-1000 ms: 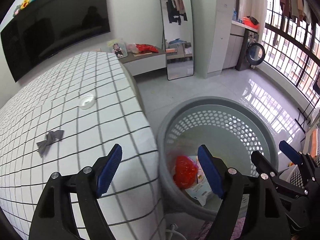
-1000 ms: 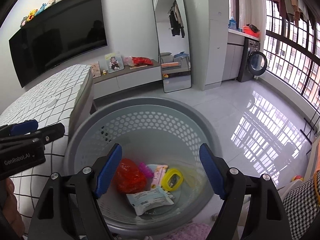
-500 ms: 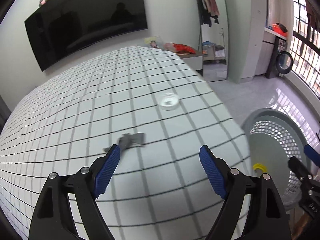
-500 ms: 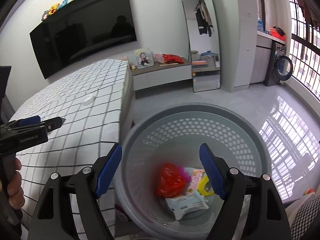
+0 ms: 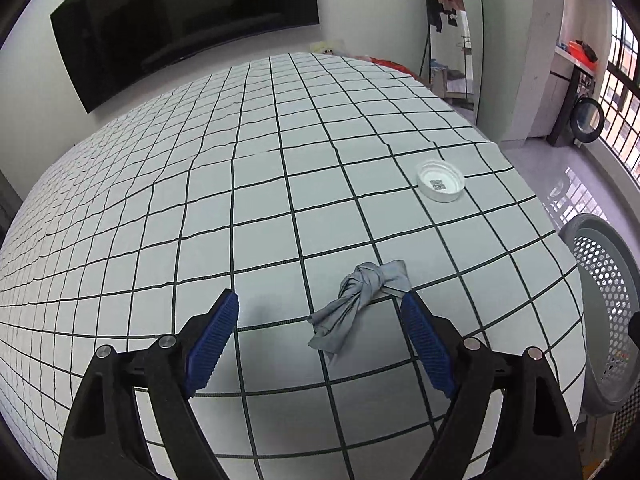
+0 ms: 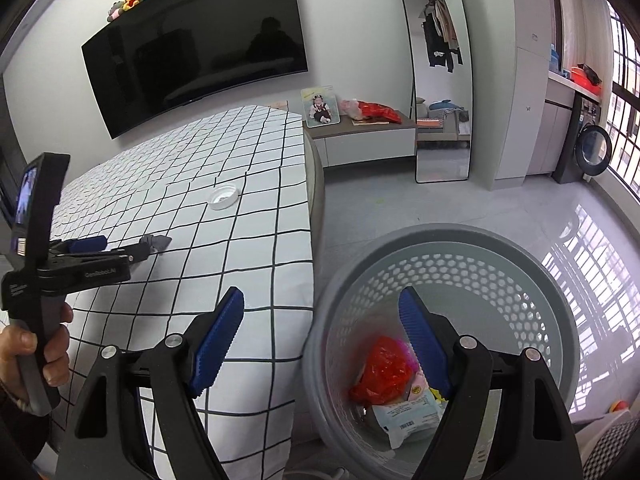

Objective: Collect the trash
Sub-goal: 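Grasp the grey cloth with the left gripper, then grasp the white round cap with the right gripper while the left gripper holds the cloth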

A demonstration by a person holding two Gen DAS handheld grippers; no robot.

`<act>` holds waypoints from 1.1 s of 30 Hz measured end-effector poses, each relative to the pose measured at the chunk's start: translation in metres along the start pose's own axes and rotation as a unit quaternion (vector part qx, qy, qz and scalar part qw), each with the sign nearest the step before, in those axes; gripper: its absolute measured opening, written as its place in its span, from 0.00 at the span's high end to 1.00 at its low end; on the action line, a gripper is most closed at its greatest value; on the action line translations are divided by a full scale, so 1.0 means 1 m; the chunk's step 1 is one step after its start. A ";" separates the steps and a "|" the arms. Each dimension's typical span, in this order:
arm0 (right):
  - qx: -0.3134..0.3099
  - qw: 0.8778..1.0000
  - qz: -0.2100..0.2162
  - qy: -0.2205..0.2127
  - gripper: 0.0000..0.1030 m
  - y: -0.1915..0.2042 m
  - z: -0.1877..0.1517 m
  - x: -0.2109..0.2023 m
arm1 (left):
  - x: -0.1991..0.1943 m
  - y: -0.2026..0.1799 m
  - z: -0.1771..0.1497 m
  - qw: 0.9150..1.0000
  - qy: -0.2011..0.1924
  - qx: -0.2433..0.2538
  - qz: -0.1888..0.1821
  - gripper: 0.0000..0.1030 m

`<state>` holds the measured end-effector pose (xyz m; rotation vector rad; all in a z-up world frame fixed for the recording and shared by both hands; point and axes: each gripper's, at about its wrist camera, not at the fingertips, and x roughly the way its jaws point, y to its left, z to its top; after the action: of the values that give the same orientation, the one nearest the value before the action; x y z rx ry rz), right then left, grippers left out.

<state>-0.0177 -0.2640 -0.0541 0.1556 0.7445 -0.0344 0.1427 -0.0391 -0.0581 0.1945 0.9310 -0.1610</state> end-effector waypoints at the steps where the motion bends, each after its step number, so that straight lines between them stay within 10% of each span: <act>1: -0.001 1.000 -0.001 0.000 0.26 0.002 0.001 0.001 | 0.003 0.001 0.000 1.000 0.002 0.001 -0.002 0.21; 9: -0.004 1.000 -0.007 0.010 0.26 0.007 0.005 0.007 | 0.011 0.001 0.001 0.999 0.008 0.002 -0.042 0.33; 16: -0.006 1.000 -0.009 0.015 0.26 0.013 0.007 0.012 | 0.009 -0.006 0.003 0.997 -0.003 0.017 -0.075 0.82; 33: -0.052 0.997 0.028 0.054 0.26 0.050 0.055 0.075 | -0.010 0.034 0.011 0.997 -0.072 -0.039 0.012 0.83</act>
<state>0.0792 -0.2208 -0.0587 0.0797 0.8482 0.0674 0.1532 -0.0081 -0.0405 0.1194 0.7901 -0.1153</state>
